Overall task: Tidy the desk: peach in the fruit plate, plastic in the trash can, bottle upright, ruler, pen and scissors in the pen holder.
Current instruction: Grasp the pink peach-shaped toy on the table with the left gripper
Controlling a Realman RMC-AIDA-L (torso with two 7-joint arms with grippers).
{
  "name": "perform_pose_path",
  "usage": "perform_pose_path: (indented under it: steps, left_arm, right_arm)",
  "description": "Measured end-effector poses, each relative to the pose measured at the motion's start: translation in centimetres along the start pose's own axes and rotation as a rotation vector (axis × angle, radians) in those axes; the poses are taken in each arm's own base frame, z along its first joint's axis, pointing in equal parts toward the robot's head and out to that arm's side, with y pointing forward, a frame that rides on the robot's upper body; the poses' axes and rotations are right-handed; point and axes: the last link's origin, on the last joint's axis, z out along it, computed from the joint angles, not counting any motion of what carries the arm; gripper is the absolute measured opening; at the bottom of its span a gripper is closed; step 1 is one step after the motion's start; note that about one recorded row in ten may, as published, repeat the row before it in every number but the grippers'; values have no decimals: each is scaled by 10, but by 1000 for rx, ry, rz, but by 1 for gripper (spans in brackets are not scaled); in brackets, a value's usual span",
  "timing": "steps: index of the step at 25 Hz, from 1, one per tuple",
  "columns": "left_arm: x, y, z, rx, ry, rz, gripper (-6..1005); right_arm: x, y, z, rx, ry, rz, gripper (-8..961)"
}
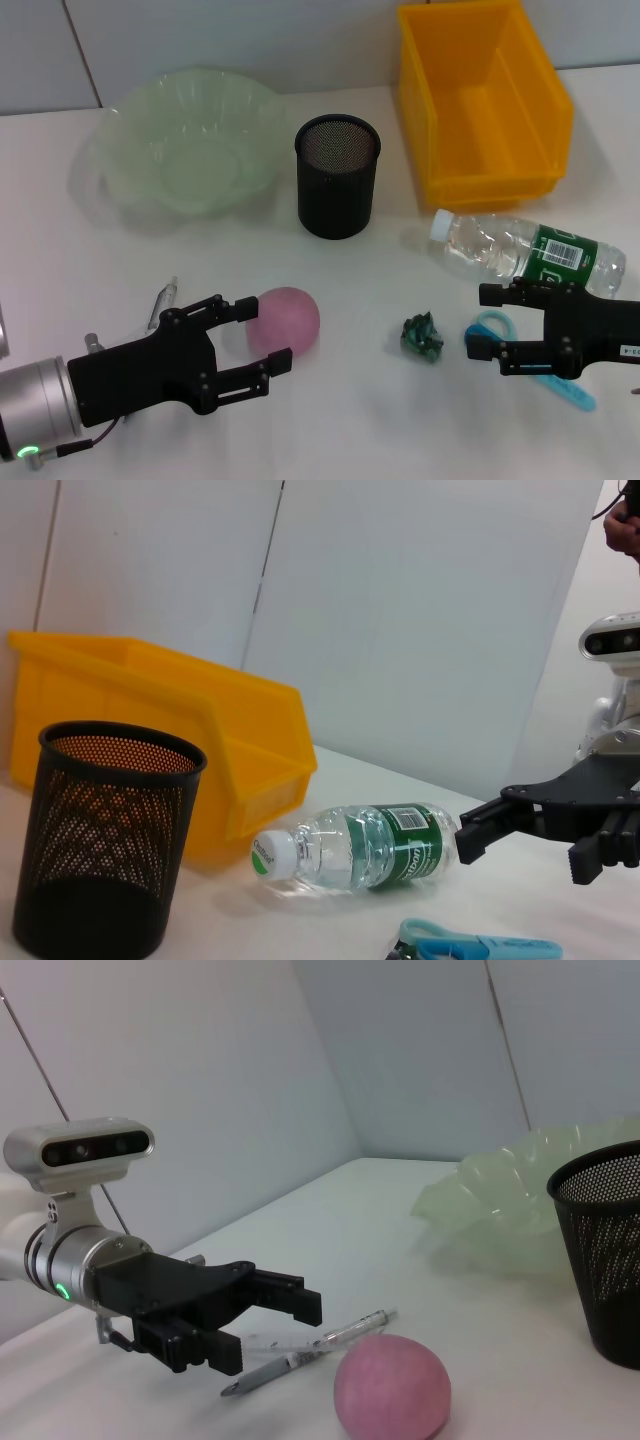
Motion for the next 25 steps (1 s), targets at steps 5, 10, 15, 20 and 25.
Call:
perform_pose_path:
  steps: [5,10,15,20,25]
  left_arm:
    - [0,0,-1,0,-2,0,799]
    - [-1,-1,0,19,8,18,800]
    - [-3,-2,4,72,24,115,800]
    - [-5,-8,18,85,-32,173,797]
    - [1,-16,31,97,-62,206,791]
  right_arm:
    - [0,0,1,-1,-1,1,841]
    - [1,1,0,0,-2,4,840]
    - [3,2,-1,6,-8,5,840]
    - [3,2,-1,4,-7,5,841]
    - [3,2,-1,3,-5,5,841]
